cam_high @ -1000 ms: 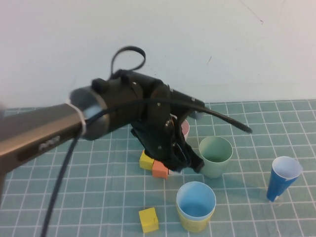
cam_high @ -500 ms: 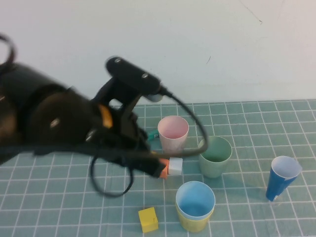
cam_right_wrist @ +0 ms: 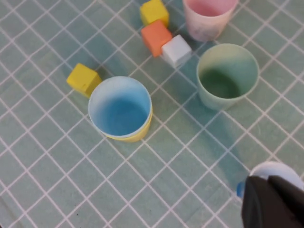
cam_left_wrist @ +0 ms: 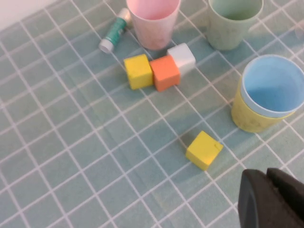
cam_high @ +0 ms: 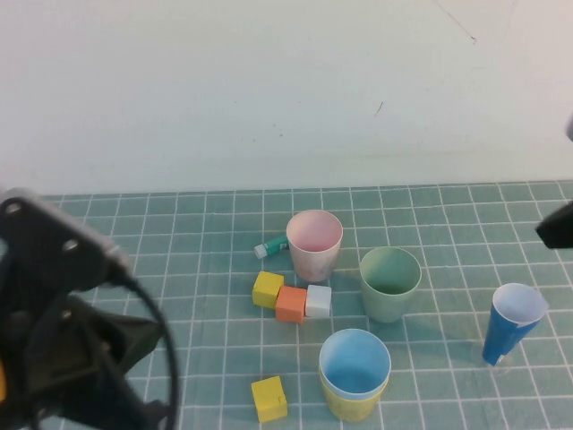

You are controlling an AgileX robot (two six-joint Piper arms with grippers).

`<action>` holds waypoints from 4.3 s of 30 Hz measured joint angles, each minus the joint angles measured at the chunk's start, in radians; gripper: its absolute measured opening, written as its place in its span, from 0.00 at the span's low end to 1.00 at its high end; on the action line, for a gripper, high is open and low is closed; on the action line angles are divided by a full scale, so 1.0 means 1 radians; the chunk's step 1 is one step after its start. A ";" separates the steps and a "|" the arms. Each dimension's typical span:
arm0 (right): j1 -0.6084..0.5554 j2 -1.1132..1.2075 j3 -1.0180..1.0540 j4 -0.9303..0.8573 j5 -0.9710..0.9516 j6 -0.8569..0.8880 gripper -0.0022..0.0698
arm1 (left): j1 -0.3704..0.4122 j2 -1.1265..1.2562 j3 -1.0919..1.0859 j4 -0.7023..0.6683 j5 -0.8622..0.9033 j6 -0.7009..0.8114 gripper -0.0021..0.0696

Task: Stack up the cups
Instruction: Pick up the pink cup, then place the pink cup on the green cup

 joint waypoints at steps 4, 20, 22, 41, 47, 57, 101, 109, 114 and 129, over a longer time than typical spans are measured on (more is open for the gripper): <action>0.029 0.155 -0.143 -0.007 0.052 0.000 0.03 | 0.000 -0.120 0.057 0.047 0.002 -0.026 0.03; 0.228 0.723 -0.788 -0.234 0.213 0.062 0.03 | 0.000 -0.259 0.168 0.199 0.023 -0.203 0.03; 0.244 0.794 -0.866 -0.255 0.223 0.065 0.03 | 0.000 -0.259 0.168 0.200 0.023 -0.208 0.03; 0.261 1.180 -1.128 -0.261 0.013 0.247 0.79 | 0.000 -0.259 0.169 0.204 0.069 -0.214 0.03; 0.261 1.237 -1.132 -0.243 -0.064 0.280 0.78 | 0.000 -0.259 0.169 0.204 0.069 -0.214 0.03; 0.261 1.301 -1.132 -0.179 -0.076 0.284 0.63 | 0.000 -0.259 0.169 0.204 0.069 -0.214 0.03; 0.261 0.744 -0.574 -0.261 -0.021 0.235 0.06 | 0.000 -0.259 0.169 0.211 0.036 -0.237 0.03; 0.243 0.786 -0.570 -0.364 -0.079 0.364 0.06 | 0.000 -0.259 0.169 0.216 0.025 -0.237 0.03; 0.207 0.788 -0.570 -0.369 -0.081 0.375 0.06 | 0.000 -0.259 0.169 0.240 0.025 -0.237 0.03; 0.200 0.861 -0.570 -0.320 -0.097 0.359 0.38 | 0.000 -0.259 0.169 0.279 0.025 -0.252 0.03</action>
